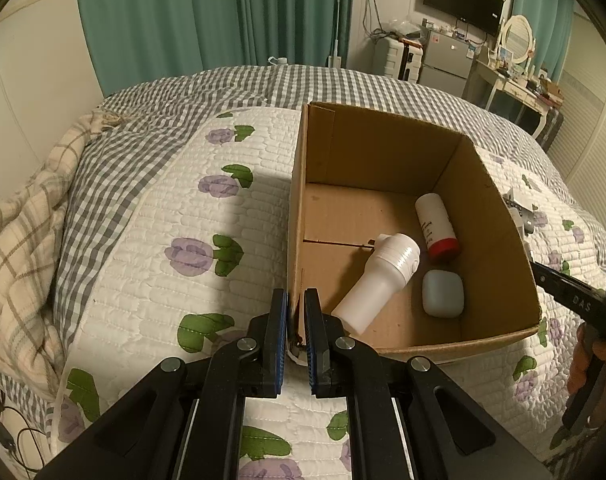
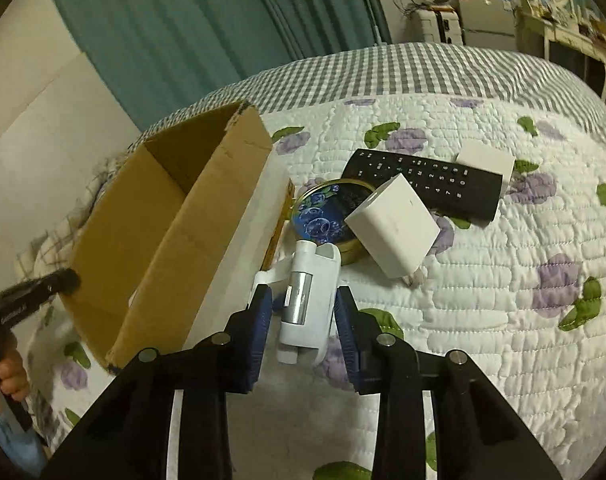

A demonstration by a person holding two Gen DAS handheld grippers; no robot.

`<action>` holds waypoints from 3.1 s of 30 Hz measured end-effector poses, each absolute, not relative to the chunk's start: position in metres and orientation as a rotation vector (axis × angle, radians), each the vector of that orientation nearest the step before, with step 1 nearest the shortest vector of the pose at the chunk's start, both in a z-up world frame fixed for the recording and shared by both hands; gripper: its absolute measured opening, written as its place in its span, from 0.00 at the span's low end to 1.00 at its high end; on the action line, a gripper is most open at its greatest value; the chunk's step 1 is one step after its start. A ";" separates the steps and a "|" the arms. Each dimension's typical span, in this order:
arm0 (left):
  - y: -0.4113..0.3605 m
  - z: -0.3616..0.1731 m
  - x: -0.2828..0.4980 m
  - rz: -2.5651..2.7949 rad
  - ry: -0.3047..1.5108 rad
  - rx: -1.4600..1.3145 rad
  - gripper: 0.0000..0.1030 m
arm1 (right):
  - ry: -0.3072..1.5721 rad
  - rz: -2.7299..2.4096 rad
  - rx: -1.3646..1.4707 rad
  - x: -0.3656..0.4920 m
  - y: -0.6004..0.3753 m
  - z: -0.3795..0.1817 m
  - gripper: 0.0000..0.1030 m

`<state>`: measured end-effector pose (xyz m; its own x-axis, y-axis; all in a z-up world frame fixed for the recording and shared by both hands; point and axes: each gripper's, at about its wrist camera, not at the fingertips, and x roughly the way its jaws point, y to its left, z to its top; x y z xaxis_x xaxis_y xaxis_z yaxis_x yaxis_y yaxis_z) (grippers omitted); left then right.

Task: Organize rigid objects
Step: 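Grasp the white phone stand with the right gripper and lift, then carry the phone stand into the box and open the right gripper, then lower the right gripper onto the white square charger and close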

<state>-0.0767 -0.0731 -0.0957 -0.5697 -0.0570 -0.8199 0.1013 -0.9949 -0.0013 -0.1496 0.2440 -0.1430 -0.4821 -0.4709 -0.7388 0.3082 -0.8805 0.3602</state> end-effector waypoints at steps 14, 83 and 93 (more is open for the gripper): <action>-0.074 -0.095 -0.076 -2.711 0.075 1.412 0.07 | -0.170 -2.462 1.217 -0.143 0.249 -0.126 0.29; -0.082 -0.091 -0.079 -2.754 0.130 1.397 0.08 | 0.404 -2.478 1.002 -0.150 0.109 -0.048 0.68; -0.081 -0.091 -0.078 -2.743 0.103 1.392 0.08 | 0.557 -2.688 0.904 -0.106 0.173 -0.002 0.80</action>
<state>-0.0776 -0.0805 -0.0911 -0.5891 -0.0270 -0.8076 0.0875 -0.9957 -0.0305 -0.1060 0.1725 -0.0016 -0.7761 -0.1129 -0.6205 0.3501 -0.8955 -0.2749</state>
